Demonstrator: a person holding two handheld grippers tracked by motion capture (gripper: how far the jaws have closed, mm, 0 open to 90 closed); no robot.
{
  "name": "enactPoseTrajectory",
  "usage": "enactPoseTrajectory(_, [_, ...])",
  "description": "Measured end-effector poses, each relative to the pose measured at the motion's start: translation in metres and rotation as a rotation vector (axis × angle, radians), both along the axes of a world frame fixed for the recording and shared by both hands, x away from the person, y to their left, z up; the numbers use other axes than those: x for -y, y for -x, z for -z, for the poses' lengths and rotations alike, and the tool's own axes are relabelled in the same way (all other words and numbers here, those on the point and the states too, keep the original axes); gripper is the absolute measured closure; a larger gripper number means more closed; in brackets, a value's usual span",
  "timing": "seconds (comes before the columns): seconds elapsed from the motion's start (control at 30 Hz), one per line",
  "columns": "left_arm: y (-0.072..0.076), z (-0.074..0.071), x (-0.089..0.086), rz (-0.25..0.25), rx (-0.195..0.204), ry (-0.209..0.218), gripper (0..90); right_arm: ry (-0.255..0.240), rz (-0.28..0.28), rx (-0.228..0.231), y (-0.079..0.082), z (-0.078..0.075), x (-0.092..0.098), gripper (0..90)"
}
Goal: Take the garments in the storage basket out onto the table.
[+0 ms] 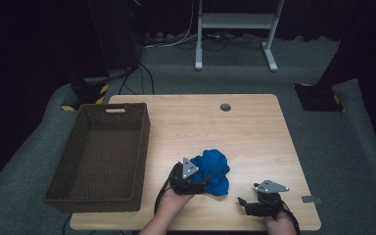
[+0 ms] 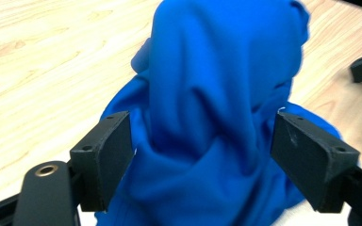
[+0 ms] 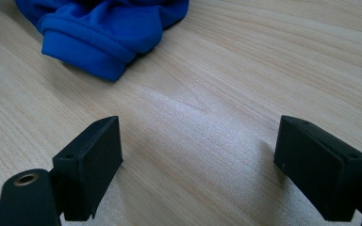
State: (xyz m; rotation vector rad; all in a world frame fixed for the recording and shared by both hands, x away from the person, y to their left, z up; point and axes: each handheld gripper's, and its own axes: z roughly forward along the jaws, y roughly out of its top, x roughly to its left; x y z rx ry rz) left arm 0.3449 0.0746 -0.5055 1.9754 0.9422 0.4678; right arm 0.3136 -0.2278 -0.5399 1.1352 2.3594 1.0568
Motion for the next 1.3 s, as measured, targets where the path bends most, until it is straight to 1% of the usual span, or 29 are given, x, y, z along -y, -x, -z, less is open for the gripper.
enactPoseTrajectory(0.17, [0.012,-0.001,-0.012,-0.008,-0.001,0.026,20.3,-0.001,0.000,-0.001,0.000,0.000,0.000,15.5])
enactPoseTrajectory(0.2, [0.015,0.000,-0.014,-0.008,0.000,0.025,20.1,-0.001,0.000,-0.001,0.000,0.000,0.000,15.5])
enactPoseTrajectory(0.27, [0.020,0.002,-0.017,-0.006,0.003,0.007,18.5,-0.001,0.000,-0.001,0.000,0.000,0.000,15.6])
enactPoseTrajectory(0.4, [0.031,0.009,-0.025,-0.011,-0.006,-0.017,15.5,0.000,0.000,0.000,0.000,0.000,0.000,15.5])
enactPoseTrajectory(0.5, [0.038,0.015,-0.032,-0.025,-0.021,-0.016,15.1,0.000,0.000,0.000,0.000,0.000,0.000,15.5])
enactPoseTrajectory(0.67, [0.046,0.022,-0.040,-0.045,-0.058,-0.039,14.9,0.001,0.000,0.000,0.000,0.000,0.000,15.5])
enactPoseTrajectory(0.97, [0.051,0.032,-0.043,-0.063,-0.115,-0.108,14.5,0.002,0.001,0.001,0.000,0.000,0.000,15.6])
enactPoseTrajectory(1.0, [0.052,0.033,-0.043,-0.064,-0.119,-0.110,14.4,0.001,0.001,0.001,0.000,0.000,0.000,15.6])
enactPoseTrajectory(1.07, [0.052,0.035,-0.042,-0.065,-0.123,-0.122,14.4,-0.001,0.001,-0.001,0.000,0.000,0.000,15.8])
enactPoseTrajectory(1.13, [0.052,0.035,-0.043,-0.067,-0.127,-0.126,14.3,-0.003,0.005,0.001,0.000,0.000,0.000,16.1])
enactPoseTrajectory(1.2, [0.052,0.035,-0.042,-0.069,-0.125,-0.137,14.2,0.010,0.017,0.005,0.000,0.000,0.000,16.2])
enactPoseTrajectory(1.3, [0.051,0.035,-0.043,-0.075,-0.124,-0.144,13.2,0.035,0.012,0.013,0.001,0.000,-0.003,15.1])
